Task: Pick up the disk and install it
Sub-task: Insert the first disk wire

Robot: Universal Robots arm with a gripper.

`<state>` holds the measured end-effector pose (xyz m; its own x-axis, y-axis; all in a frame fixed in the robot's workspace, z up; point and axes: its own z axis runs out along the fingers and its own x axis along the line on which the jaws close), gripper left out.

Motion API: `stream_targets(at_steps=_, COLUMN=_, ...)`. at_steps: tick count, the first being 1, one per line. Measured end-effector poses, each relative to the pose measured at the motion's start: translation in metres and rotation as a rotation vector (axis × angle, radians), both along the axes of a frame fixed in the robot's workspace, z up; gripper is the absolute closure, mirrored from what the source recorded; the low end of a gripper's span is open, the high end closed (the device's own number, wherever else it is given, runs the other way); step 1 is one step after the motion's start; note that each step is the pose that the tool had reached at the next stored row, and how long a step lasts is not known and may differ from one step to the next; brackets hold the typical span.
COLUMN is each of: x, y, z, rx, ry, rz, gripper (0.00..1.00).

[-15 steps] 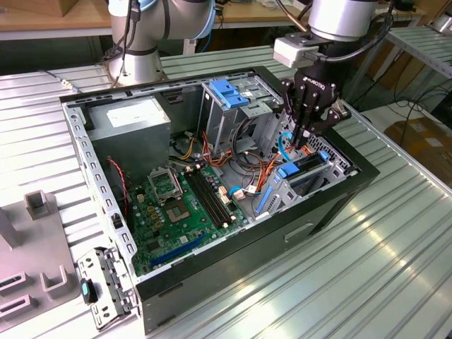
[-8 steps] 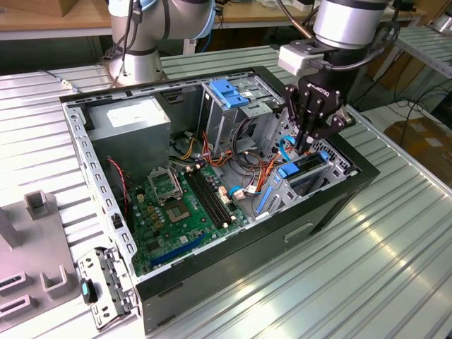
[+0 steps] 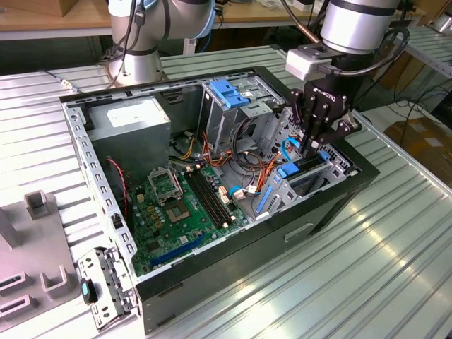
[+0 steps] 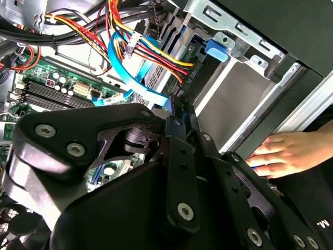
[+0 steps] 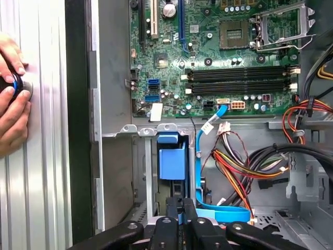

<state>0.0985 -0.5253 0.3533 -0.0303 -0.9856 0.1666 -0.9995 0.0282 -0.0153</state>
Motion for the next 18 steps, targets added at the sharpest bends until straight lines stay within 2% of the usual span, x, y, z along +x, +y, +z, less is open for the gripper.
stream_targets(at_steps=4, x=0.0025, y=-0.0009, z=-0.0008, rx=0.0003, ry=0.007, rz=-0.008, gripper=0.84)
stream_targets(at_steps=8, x=0.0052, y=-0.0012, z=-0.0032, rx=0.0, ry=0.0276, rz=-0.017, gripper=0.84)
stream_targets(at_steps=10, x=0.0062, y=-0.0012, z=-0.0039, rx=0.0004, ry=0.0285, rz=-0.018, gripper=0.84)
stream_targets(at_steps=11, x=0.0062, y=-0.0012, z=-0.0042, rx=0.0028, ry=0.0286, rz=-0.018, gripper=0.84)
stream_targets(at_steps=12, x=0.0063, y=-0.0012, z=-0.0044, rx=0.0058, ry=0.0286, rz=-0.018, gripper=0.84)
stream_targets(at_steps=14, x=0.0066, y=-0.0018, z=-0.0051, rx=0.0397, ry=0.0288, rz=-0.015, gripper=0.84)
stream_targets(at_steps=15, x=0.0065, y=-0.005, z=-0.0056, rx=0.0502, ry=0.0289, rz=-0.014, gripper=0.84)
stream_targets(at_steps=18, x=0.0066, y=-0.0078, z=-0.0062, rx=0.0529, ry=0.029, rz=-0.013, gripper=0.84)
